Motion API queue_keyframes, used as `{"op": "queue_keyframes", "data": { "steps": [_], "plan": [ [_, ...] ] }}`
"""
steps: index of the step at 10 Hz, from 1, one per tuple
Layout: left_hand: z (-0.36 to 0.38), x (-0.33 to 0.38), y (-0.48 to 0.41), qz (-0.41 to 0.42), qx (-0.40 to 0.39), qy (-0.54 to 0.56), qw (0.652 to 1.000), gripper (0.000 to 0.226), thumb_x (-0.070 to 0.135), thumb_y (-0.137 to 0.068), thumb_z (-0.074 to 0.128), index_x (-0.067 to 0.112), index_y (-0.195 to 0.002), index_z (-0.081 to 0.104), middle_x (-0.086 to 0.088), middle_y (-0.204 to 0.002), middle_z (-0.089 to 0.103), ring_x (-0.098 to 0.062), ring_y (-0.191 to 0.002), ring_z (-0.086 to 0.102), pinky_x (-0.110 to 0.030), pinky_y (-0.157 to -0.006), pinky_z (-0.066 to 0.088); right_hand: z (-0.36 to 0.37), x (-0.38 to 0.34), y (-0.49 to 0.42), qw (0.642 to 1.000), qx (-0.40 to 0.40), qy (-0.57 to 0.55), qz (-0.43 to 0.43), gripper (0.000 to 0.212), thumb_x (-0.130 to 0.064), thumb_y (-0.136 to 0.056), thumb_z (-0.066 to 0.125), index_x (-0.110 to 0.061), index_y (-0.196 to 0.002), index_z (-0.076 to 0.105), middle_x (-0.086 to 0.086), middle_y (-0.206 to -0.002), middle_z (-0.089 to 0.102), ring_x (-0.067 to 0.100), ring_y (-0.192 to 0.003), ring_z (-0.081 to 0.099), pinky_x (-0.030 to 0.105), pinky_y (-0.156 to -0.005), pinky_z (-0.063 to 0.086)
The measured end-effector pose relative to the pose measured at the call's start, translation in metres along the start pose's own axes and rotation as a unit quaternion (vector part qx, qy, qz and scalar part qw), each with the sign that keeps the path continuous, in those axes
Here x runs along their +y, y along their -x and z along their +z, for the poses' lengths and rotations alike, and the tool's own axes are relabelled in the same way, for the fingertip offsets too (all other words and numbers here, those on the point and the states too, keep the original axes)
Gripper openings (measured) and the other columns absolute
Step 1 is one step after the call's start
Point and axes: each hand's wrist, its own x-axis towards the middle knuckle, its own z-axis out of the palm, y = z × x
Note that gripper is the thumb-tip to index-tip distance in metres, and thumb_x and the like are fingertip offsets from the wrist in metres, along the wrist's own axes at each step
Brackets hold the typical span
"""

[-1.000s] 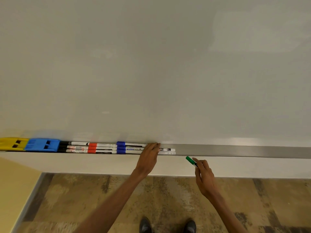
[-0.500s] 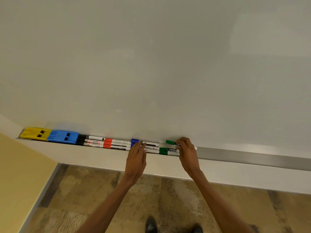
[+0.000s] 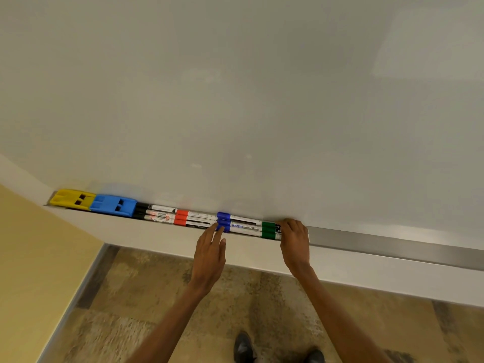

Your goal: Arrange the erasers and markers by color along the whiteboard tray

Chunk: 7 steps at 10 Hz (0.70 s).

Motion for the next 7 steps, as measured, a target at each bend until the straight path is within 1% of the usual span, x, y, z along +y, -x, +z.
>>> {"op": "queue_keyframes", "data": {
  "steps": [1,2,3,4,5,6,7],
  "plan": [
    [0.002,0.001,-0.001,0.010,0.004,-0.001,1.000,0.039,0.020,-0.099,0.045,0.013,-0.137,0.045,-0.011,-0.143,0.048,-0.026,-0.136,0.041,-0.039,-0.112,0.031,0.002,0.001,0.003,1.000,0.014,-0.007,0.008,0.036,0.007,-0.080,0.062,-0.008,-0.112,0.067,0.010,-0.111,0.068,0.029,-0.104,0.059,0.040,-0.091,0.047],
    [0.003,0.006,-0.004,0.012,0.008,0.001,1.000,0.042,0.022,-0.099,0.045,0.010,-0.139,0.042,-0.012,-0.145,0.047,-0.025,-0.138,0.038,-0.041,-0.114,0.033,0.003,0.002,0.012,0.998,0.043,-0.026,0.045,0.031,0.003,-0.086,0.057,-0.010,-0.113,0.065,0.008,-0.111,0.067,0.027,-0.104,0.059,0.039,-0.093,0.046],
    [0.005,0.015,-0.002,0.011,0.009,-0.004,1.000,0.051,0.031,-0.100,0.040,0.008,-0.145,0.032,-0.012,-0.151,0.038,-0.023,-0.143,0.029,-0.043,-0.118,0.027,0.000,0.004,0.027,0.992,0.090,-0.048,0.074,0.026,-0.007,-0.092,0.054,-0.013,-0.117,0.061,0.006,-0.116,0.064,0.025,-0.111,0.055,0.040,-0.098,0.043],
    [0.004,0.027,0.003,0.010,0.015,-0.033,0.999,0.065,0.046,-0.099,0.027,0.008,-0.150,0.015,-0.010,-0.158,0.021,-0.020,-0.148,0.013,-0.042,-0.122,0.014,-0.013,0.005,0.047,0.984,0.124,-0.065,0.113,0.028,-0.020,-0.098,0.048,-0.016,-0.125,0.054,0.005,-0.128,0.057,0.023,-0.121,0.048,0.040,-0.102,0.039],
    [-0.004,0.038,0.002,0.041,0.035,-0.049,0.997,0.074,0.052,-0.096,0.024,0.007,-0.150,0.001,-0.009,-0.161,0.006,-0.021,-0.149,0.001,-0.043,-0.122,0.003,-0.038,0.006,0.071,0.975,0.158,-0.072,0.136,0.037,-0.031,-0.098,0.042,-0.017,-0.131,0.048,0.007,-0.137,0.048,0.022,-0.128,0.042,0.041,-0.106,0.034],
    [-0.026,0.053,-0.013,0.060,0.072,-0.044,0.995,0.077,0.054,-0.095,0.027,0.008,-0.150,0.000,-0.009,-0.162,0.002,-0.023,-0.149,-0.001,-0.045,-0.122,0.003,-0.081,0.000,0.091,0.963,0.211,-0.081,0.147,0.043,-0.036,-0.095,0.041,-0.018,-0.133,0.045,0.007,-0.140,0.045,0.024,-0.130,0.040,0.043,-0.109,0.028],
    [-0.052,0.069,-0.032,0.089,0.104,-0.029,0.990,0.078,0.056,-0.095,0.027,0.009,-0.150,-0.001,-0.008,-0.162,-0.001,-0.023,-0.149,-0.001,-0.048,-0.121,0.009,-0.138,-0.003,0.112,0.939,0.289,-0.103,0.157,0.048,-0.044,-0.092,0.040,-0.019,-0.133,0.045,0.009,-0.141,0.042,0.027,-0.132,0.038,0.047,-0.109,0.025]
  ]
}}
